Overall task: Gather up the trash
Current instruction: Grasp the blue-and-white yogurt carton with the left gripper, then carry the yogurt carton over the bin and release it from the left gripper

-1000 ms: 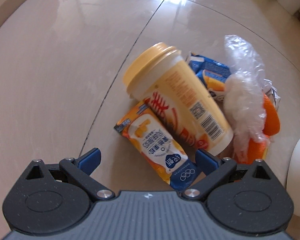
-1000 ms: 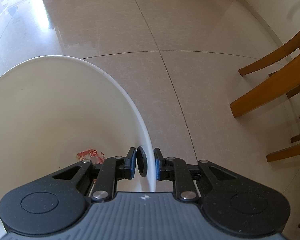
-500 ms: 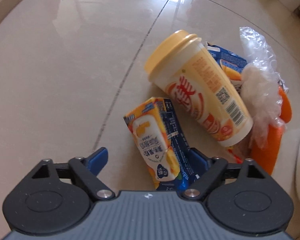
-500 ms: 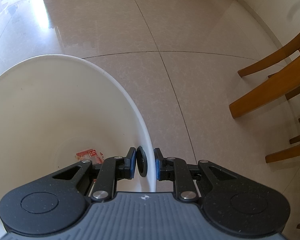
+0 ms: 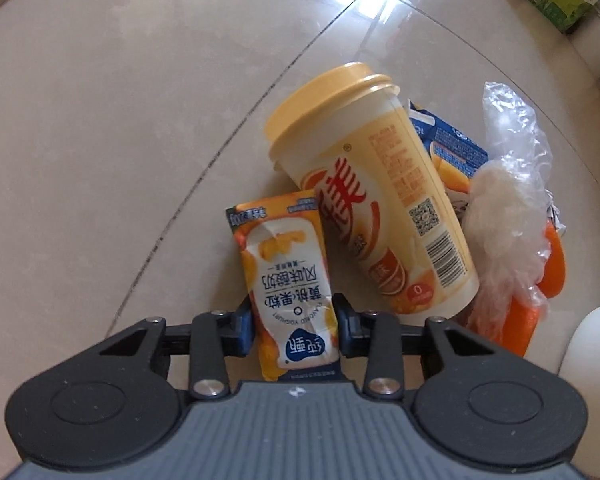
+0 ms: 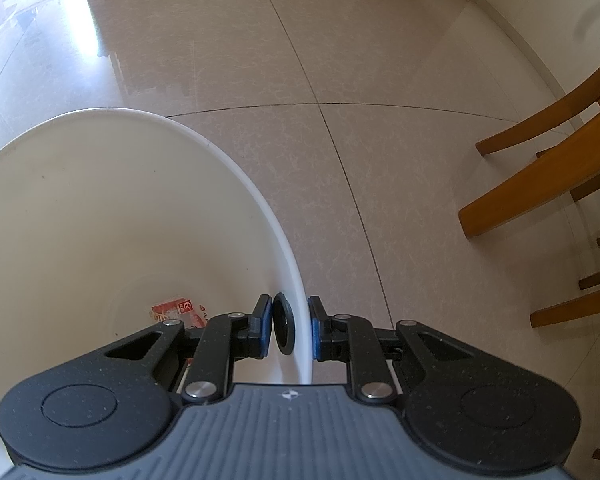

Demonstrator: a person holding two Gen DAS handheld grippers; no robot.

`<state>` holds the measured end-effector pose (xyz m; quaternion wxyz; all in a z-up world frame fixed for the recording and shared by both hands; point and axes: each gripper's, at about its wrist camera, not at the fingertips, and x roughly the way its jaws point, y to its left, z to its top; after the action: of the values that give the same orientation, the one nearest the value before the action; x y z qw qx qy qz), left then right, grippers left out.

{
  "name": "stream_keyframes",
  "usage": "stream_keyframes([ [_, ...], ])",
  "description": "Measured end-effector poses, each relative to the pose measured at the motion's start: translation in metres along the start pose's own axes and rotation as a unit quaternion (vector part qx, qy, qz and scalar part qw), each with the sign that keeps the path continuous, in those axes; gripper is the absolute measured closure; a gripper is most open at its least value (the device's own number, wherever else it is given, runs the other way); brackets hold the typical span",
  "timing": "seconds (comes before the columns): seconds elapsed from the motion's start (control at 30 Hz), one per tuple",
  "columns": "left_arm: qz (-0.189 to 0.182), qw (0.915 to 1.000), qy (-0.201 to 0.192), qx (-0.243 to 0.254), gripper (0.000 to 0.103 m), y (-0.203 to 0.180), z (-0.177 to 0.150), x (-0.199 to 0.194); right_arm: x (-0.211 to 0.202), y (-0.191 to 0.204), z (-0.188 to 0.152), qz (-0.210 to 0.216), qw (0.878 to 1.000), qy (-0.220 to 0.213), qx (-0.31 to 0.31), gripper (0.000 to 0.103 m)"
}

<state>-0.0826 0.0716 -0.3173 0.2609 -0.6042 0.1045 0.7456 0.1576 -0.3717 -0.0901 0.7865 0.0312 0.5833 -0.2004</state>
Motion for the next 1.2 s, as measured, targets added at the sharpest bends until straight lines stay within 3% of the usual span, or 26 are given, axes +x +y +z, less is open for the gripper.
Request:
stream_keyframes([
  [0.17,0.007,0.9999,-0.001,0.015,0.068,0.002,-0.001,-0.006,0.000,-0.001,0.000,0.000,1.000,0.000,0.000,0.081],
  [0.43,0.018,0.9959,0.016,0.088,0.068,-0.005,-0.006,-0.026,0.001,-0.001,0.000,-0.001,1.000,0.000,0.000,0.081],
  [0.6,0.014,0.9884,0.034,0.147,0.068,-0.018,-0.001,-0.049,0.001,-0.001,0.000,-0.002,1.000,0.001,0.000,0.081],
  [0.8,-0.008,0.9677,0.054,0.246,0.068,-0.056,0.004,-0.100,0.001,0.001,0.002,-0.002,1.000,0.005,0.002,0.081],
  [0.83,-0.009,0.9695,0.051,0.240,0.068,-0.066,0.001,-0.111,0.001,0.001,0.002,-0.002,1.000,0.006,0.001,0.081],
  [0.97,-0.040,0.9509,0.055,0.302,0.068,-0.100,-0.004,-0.150,0.001,0.002,0.003,-0.002,1.000,0.009,-0.003,0.081],
  [1.2,-0.103,0.9139,0.040,0.391,0.068,-0.195,0.006,-0.223,0.001,0.001,0.003,0.000,1.000,0.014,-0.006,0.082],
])
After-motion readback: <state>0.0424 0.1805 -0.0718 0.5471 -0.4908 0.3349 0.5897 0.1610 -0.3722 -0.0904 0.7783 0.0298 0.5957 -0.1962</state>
